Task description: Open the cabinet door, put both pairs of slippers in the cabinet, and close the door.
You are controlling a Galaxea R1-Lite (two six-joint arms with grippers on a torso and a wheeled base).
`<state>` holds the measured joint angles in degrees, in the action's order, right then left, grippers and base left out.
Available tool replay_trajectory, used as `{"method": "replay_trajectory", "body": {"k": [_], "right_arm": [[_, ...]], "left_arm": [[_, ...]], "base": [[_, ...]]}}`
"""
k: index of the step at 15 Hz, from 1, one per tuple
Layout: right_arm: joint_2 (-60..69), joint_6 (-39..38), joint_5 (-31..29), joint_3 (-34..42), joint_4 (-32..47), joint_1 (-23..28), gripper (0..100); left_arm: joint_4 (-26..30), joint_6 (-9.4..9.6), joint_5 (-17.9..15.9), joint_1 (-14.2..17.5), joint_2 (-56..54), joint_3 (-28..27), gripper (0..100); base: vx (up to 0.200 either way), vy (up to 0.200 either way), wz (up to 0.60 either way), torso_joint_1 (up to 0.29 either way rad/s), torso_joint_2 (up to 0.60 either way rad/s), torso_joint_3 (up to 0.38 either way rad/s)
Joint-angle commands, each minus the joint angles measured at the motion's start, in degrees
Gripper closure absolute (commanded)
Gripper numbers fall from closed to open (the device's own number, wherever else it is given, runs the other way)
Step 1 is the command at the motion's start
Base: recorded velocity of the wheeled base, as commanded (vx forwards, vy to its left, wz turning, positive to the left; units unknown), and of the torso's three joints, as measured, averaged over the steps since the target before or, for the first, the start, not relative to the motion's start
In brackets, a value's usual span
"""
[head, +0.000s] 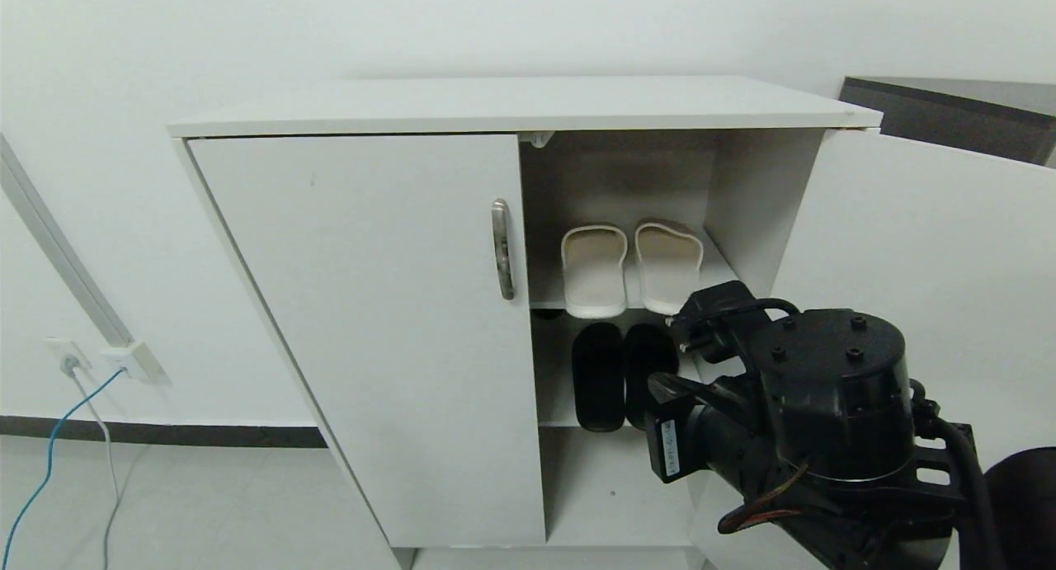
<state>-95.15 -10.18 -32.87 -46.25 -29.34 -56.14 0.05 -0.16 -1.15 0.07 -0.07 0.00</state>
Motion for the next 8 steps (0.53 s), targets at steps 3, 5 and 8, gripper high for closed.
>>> {"method": "replay_trajectory", "body": {"k": [3, 5, 8], "right_arm": [[-0.3, 0.0, 0.0, 0.4, 0.0, 0.0, 100], [-1.0, 0.0, 0.1, 0.7, -0.5, 0.1, 100], [-2.0, 0.0, 1.0, 1.7, -3.0, 0.5, 100]], "left_arm": [[0.0, -0.02, 0.0, 0.0, 0.1, 0.0, 100], [0.0, -0.02, 0.0, 0.0, 0.1, 0.0, 100], [0.0, -0.02, 0.0, 0.0, 0.1, 0.0, 100]], "base": [[-0.2, 0.0, 0.0, -0.002, 0.0, 0.004], [-0.2, 0.0, 0.0, -0.002, 0.0, 0.005], [-0.2, 0.0, 0.0, 0.001, 0.0, 0.007]]}}
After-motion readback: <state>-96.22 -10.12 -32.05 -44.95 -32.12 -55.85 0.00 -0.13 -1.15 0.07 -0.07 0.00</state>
